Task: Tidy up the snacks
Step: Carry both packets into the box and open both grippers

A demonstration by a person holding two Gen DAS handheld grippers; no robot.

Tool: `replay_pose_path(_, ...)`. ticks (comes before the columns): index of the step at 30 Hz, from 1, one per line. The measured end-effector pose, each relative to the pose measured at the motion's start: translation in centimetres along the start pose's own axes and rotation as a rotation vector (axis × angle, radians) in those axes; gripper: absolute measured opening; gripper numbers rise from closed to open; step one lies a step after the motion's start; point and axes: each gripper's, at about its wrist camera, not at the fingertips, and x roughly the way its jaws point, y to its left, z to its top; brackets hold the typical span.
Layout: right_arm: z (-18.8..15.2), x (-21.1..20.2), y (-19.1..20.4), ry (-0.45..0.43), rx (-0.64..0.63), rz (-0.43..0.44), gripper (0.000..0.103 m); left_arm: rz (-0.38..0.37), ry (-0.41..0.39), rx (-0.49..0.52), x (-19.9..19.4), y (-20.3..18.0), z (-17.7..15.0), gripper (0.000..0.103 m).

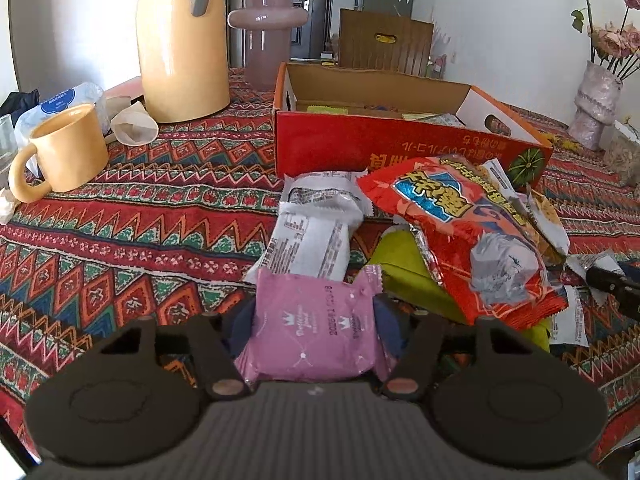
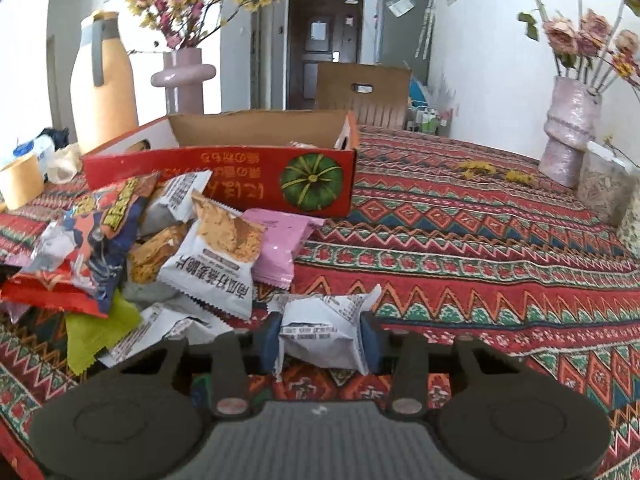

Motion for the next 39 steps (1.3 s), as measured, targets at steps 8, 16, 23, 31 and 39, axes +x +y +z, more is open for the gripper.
replay_pose_path(8, 0.4, -0.8, -0.8, -0.041, 0.052, -0.009, 0.040, -0.005, -0.013, -0.005, -0.6, 0.2, -0.1, 0.063)
replay_pose_path(16, 1.8, -1.7, -0.7, -0.100, 0.064, 0.003, 0.041, 0.002, -0.071, -0.002, -2.0, 0.2, 1.3, 0.063)
replay_pose_path(23, 3.6, -1.5, 0.0, -0.142, 0.065, 0.018, 0.041, -0.001, -0.141, -0.003, -2.7, 0.0, 3.6, 0.063)
replay_pose_path(31, 6.7, -0.7, 0.7, -0.194, 0.073, 0.033, 0.041, -0.011, -0.216, -0.007, -2.6, -0.6, 7.6, 0.063)
replay_pose_path(39, 10.3, 1.4, 1.6, -0.232, 0.072, 0.052, 0.041, -0.021, -0.263, -0.026, -1.2, -1.1, 11.6, 0.063)
